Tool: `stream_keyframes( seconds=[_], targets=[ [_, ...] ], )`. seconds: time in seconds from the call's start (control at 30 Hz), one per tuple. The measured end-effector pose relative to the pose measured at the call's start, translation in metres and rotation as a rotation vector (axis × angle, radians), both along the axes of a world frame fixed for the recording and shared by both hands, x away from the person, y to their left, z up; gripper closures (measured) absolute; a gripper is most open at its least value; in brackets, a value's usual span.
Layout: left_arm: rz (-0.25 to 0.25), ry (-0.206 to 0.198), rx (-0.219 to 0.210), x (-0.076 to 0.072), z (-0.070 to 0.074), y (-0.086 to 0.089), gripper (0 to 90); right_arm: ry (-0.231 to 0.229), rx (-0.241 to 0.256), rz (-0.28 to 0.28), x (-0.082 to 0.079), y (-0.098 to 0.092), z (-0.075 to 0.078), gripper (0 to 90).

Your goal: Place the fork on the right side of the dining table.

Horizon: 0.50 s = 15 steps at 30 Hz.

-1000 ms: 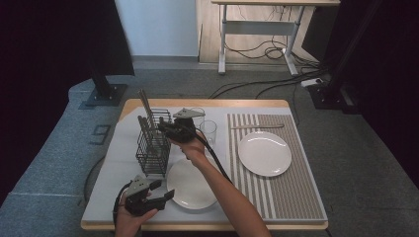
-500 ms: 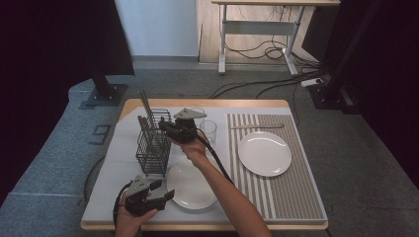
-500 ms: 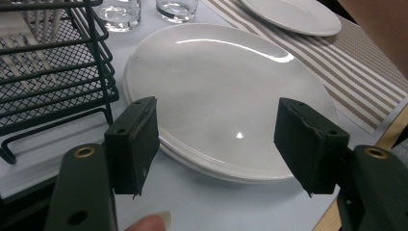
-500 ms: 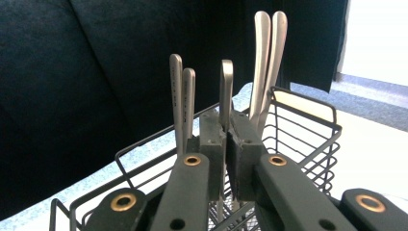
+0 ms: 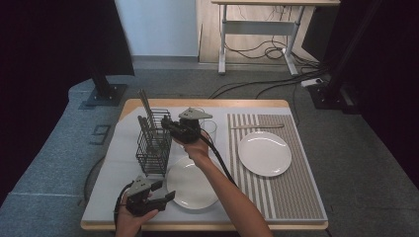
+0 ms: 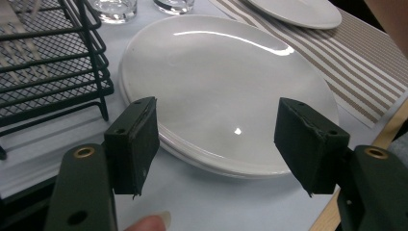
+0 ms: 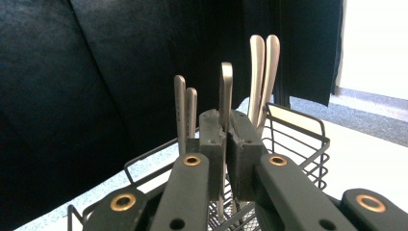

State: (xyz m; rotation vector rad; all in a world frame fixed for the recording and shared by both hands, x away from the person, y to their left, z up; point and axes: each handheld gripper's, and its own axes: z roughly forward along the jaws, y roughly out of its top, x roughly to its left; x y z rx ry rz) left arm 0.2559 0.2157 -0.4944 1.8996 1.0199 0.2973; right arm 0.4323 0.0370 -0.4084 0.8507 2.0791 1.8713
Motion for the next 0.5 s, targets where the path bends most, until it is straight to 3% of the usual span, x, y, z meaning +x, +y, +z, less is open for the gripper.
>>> stream_keyframes(
  seconds=[0.5],
  targets=[
    [0.004,-0.005,-0.001,-0.0006,0.0012,0.0017,32.3,-0.038,0.004,-0.015,-0.0050,0.0014,0.0067,85.1]
  ],
)
